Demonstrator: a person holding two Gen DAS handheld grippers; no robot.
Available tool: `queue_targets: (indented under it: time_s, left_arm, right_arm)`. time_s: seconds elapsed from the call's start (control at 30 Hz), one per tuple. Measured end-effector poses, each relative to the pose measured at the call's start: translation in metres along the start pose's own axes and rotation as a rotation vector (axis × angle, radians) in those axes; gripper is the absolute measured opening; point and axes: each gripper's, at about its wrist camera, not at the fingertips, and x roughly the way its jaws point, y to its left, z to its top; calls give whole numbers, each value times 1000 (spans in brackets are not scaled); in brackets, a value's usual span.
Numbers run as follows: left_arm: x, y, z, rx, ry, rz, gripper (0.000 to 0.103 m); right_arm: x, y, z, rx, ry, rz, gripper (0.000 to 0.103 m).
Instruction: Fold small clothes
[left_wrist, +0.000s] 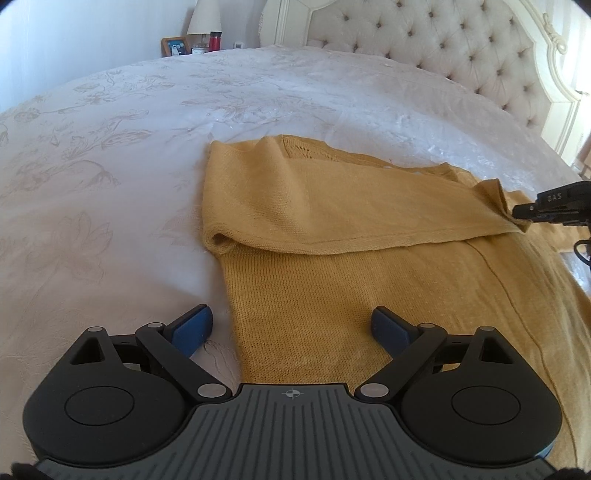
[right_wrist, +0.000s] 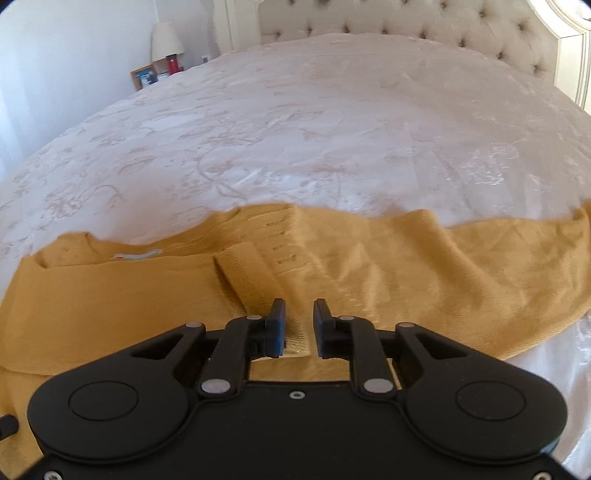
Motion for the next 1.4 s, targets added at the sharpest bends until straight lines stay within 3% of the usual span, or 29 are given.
queue_targets:
  time_s: [0.1,0.13,0.17,0.2,0.23,0.3,0.5,0.57,0.63,0.67,0.7,0.73,0.93,1.13,1.3,1.4]
  left_arm:
    - [-1,-1,0,0,0,1,94]
    - [-1,-1,-1,0,0,1,94]
    - [0,0,-1,0,0,1,94]
    - [-1,0,-1,1,0,0,94]
    - [-1,0,0,0,-1,0,94]
    - [-1,0,-1,-1,-1,-1,94]
    - [-1,-1,-2,-2,-6,-2,94]
    - [0,-1,-2,-1,-7,-1,94]
    - [0,-1,-2,1,-9,0,94]
    - [0,-1,-2,0,-9,0,94]
    - [0,-1,-2,-1,-11,0,94]
    - [0,-1,-2,-2,-12,0,94]
    - [-1,0,-2,0,-21,2,94]
    - [-2,3,-2,-12,-36,0,94]
    - [-1,4,-1,-2,-40,12,94]
    - [1,1,-3,24,-41,28,94]
  right_arm:
    - [-3,-5,1,6,-18,7,29]
    - [-5,-5,1,4,-30,13,40]
    - [-7,-4,0,1,-50,20,59]
    - [-10,-3,0,-2,-77,26,69]
    - [-12,-1,0,-6,-103,28,87]
    - [-12,2,0,-26,-126,43,86]
    - [17,7,4,-66,-59,37,84]
    - [28,5,4,-57,-25,33,63]
    - [34,2,3,-40,2,38,50]
    - [35,1,3,-34,9,52,29]
    - [34,1,3,-38,11,68,16]
    - [31,3,3,-47,12,68,11]
    - [6,12,15,-162,-109,-19,10]
    - [33,0,13,-151,-21,-74,11]
    - [38,-2,5,-159,-6,-80,13]
    - [31,-7,3,-143,-20,-70,28]
